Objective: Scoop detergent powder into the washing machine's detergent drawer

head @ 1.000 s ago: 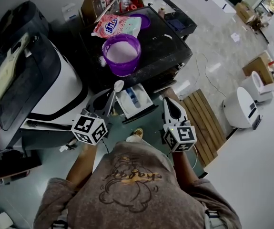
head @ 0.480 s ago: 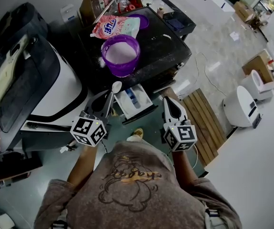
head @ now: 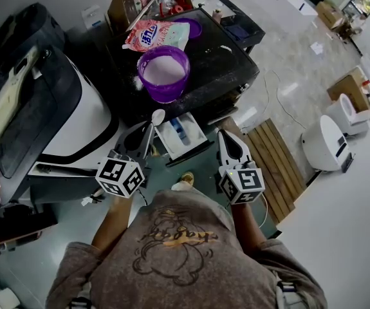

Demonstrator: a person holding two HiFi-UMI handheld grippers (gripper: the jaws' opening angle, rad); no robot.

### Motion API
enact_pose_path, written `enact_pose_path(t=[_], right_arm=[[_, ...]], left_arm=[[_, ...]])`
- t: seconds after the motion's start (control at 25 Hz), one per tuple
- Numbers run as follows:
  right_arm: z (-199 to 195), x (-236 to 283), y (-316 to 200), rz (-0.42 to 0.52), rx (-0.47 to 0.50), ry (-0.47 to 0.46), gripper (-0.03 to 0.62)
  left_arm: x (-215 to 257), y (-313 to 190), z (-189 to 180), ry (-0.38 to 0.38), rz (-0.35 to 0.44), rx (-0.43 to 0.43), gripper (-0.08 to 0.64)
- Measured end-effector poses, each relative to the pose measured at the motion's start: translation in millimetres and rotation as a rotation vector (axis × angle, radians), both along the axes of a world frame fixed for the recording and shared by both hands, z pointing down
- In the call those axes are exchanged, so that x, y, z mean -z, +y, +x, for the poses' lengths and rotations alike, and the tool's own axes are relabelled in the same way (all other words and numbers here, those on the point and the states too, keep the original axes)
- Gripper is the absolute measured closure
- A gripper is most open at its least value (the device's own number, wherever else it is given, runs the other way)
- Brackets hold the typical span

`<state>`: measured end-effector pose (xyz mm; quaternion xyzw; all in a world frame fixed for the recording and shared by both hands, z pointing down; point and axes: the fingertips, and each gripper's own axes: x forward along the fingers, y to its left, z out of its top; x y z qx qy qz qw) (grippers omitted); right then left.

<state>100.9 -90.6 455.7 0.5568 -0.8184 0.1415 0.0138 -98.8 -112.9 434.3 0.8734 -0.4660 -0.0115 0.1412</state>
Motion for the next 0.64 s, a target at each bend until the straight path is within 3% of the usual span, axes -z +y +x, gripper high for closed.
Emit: enact_pose_path(t=[0.64], right_arm=[[-3.8, -1.4, 3.3, -0.006, 0.022, 0.029, 0.594]], left_arm=[[0.3, 4.4, -3.9, -0.004, -0.008, 0.005, 0.537]])
